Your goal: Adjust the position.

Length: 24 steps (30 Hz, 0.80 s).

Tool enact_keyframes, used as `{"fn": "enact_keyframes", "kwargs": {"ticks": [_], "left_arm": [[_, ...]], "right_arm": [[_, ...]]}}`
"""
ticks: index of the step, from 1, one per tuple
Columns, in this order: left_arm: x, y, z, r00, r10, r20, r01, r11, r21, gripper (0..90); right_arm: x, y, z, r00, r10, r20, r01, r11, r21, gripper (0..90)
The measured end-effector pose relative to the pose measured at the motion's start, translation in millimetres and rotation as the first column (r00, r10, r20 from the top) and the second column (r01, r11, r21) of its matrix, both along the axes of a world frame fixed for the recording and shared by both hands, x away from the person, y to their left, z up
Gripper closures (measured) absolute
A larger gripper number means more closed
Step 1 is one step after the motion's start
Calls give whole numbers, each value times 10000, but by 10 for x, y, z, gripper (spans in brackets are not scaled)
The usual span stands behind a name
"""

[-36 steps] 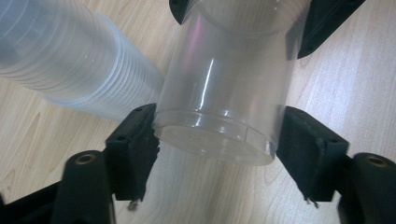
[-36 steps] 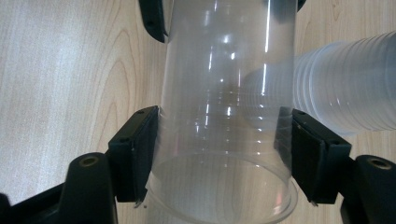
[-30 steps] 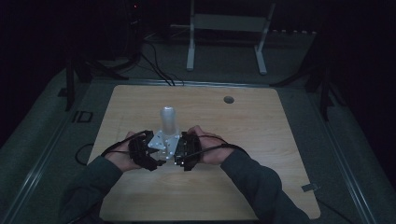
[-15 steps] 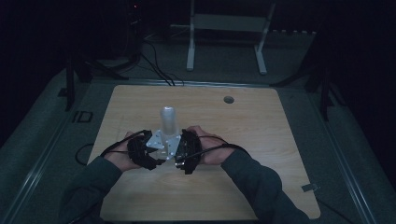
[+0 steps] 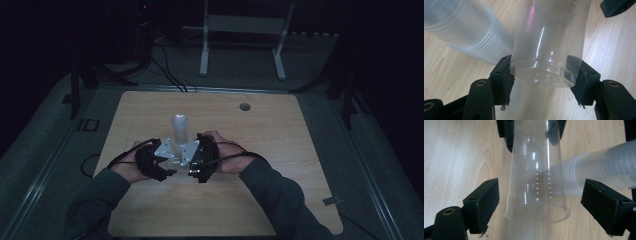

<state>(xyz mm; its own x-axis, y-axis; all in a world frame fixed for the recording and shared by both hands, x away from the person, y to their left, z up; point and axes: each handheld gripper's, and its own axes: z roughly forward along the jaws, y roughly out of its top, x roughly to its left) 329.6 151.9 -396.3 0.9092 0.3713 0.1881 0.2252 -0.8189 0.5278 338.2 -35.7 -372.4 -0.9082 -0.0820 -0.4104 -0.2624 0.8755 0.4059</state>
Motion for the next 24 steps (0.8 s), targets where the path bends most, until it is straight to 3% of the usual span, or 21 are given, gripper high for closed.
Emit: {"fn": "enact_keyframes", "kwargs": {"ticks": [9,13,19,24], "left_arm": [[21,87,-3,9997,246,-92,-251,9975,-657,418],[26,139,-19,9992,358,-157,-375,9924,-1174,418],[28,198,-45,9983,514,-266,-547,9884,-1415,418],[20,254,-51,9975,645,-296,-689,9803,-1849,418]], "right_arm": [[43,-59,62,9998,-189,25,188,9989,422,159],[75,-88,85,9994,-263,-229,281,9963,810,161],[96,-121,99,9986,-378,-376,417,9933,1074,161],[108,-150,106,9976,-480,-501,544,9891,1366,161]]}}
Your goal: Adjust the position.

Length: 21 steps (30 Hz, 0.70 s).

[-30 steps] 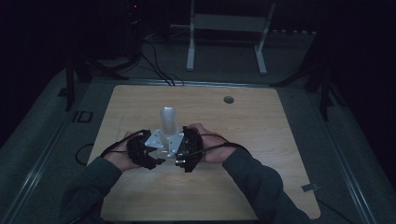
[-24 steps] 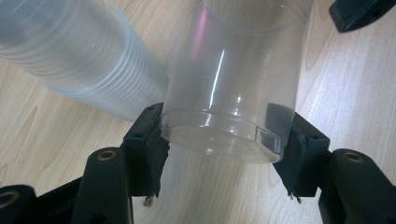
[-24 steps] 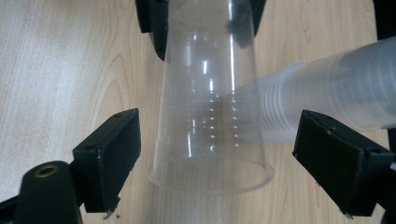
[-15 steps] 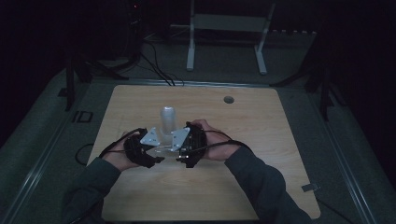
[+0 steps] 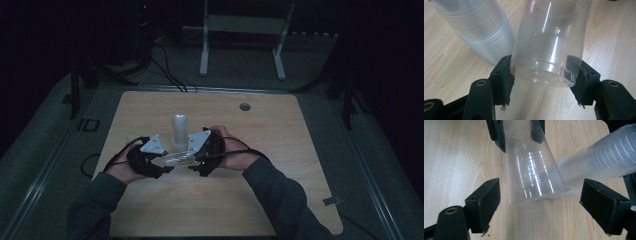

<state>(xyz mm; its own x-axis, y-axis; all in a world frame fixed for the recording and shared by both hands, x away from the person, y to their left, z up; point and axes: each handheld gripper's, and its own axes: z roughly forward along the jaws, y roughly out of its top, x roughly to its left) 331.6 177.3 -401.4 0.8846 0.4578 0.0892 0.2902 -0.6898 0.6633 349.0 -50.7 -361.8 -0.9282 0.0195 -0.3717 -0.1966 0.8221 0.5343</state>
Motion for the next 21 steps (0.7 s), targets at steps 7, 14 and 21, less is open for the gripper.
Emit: {"fn": "enact_keyframes", "kwargs": {"ticks": [7,14,21], "left_arm": [[1,70,-3,9998,207,25,-206,9985,-504,417],[4,112,2,9990,440,118,-431,9966,-696,417],[5,170,8,9977,651,186,-630,9931,-984,418]], "right_arm": [[9,-33,8,9999,-112,-128,117,9992,372,161],[8,-77,15,9996,-201,-175,211,9981,573,161],[31,-115,2,9986,-374,-362,407,9946,952,176]]}}
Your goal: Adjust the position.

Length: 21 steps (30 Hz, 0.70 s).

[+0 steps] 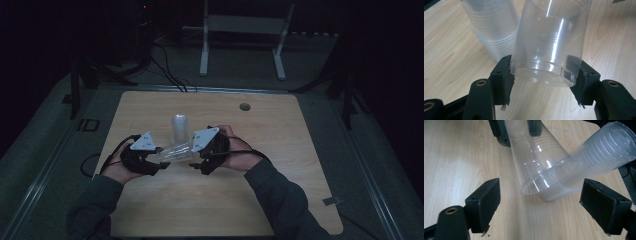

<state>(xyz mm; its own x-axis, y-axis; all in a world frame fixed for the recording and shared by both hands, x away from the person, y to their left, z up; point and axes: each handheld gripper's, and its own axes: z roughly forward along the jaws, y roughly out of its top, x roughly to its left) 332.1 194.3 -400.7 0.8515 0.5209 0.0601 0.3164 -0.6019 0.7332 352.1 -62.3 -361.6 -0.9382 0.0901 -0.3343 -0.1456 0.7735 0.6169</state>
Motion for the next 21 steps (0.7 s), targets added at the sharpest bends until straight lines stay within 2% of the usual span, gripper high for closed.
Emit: {"fn": "enact_keyframes", "kwargs": {"ticks": [5,12,21], "left_arm": [[-16,61,25,9999,83,68,-80,9986,-523,419],[-30,139,52,9996,237,177,-220,9955,-918,419],[-41,206,76,9992,341,230,-301,9869,-1585,420]], "right_arm": [[13,-9,-37,9997,-170,-182,175,9995,261,176],[23,-14,-88,9988,-405,-280,416,9984,389,186],[40,-30,-113,9973,-552,-477,583,9961,660,192]]}}
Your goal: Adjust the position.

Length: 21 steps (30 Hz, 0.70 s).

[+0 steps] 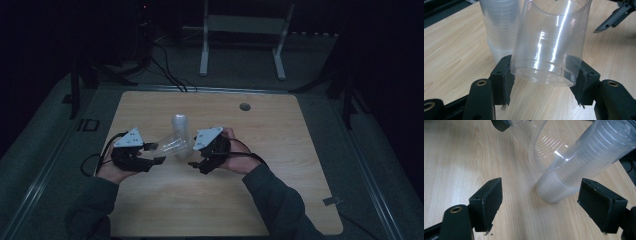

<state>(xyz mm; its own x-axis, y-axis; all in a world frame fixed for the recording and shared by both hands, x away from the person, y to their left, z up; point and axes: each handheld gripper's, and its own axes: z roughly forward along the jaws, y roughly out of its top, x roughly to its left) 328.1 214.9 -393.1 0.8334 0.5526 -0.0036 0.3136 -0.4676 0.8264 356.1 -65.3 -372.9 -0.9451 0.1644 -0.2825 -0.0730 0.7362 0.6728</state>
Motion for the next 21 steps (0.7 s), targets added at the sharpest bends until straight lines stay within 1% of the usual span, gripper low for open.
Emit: {"fn": "enact_keyframes", "kwargs": {"ticks": [3,8,12,17,21], "left_arm": [[-3,6,2,10000,-4,7,4,9999,-155,420],[-6,3,4,10000,13,66,-12,9998,-202,420],[-1,8,3,10000,8,52,-6,9988,-485,420],[1,12,2,10000,-48,54,51,9977,-680,420],[1,22,12,9999,-67,100,76,9954,-955,420]], "right_arm": [[5,-4,-1,10000,-20,-8,20,10000,80,193],[25,-25,-10,9998,-138,-156,144,9992,371,193],[28,-38,-11,9994,-185,-284,202,9979,616,193],[21,-45,-10,9992,-231,-334,260,9954,920,192],[2,-34,3,9994,-210,-258,236,9941,1054,193]]}}
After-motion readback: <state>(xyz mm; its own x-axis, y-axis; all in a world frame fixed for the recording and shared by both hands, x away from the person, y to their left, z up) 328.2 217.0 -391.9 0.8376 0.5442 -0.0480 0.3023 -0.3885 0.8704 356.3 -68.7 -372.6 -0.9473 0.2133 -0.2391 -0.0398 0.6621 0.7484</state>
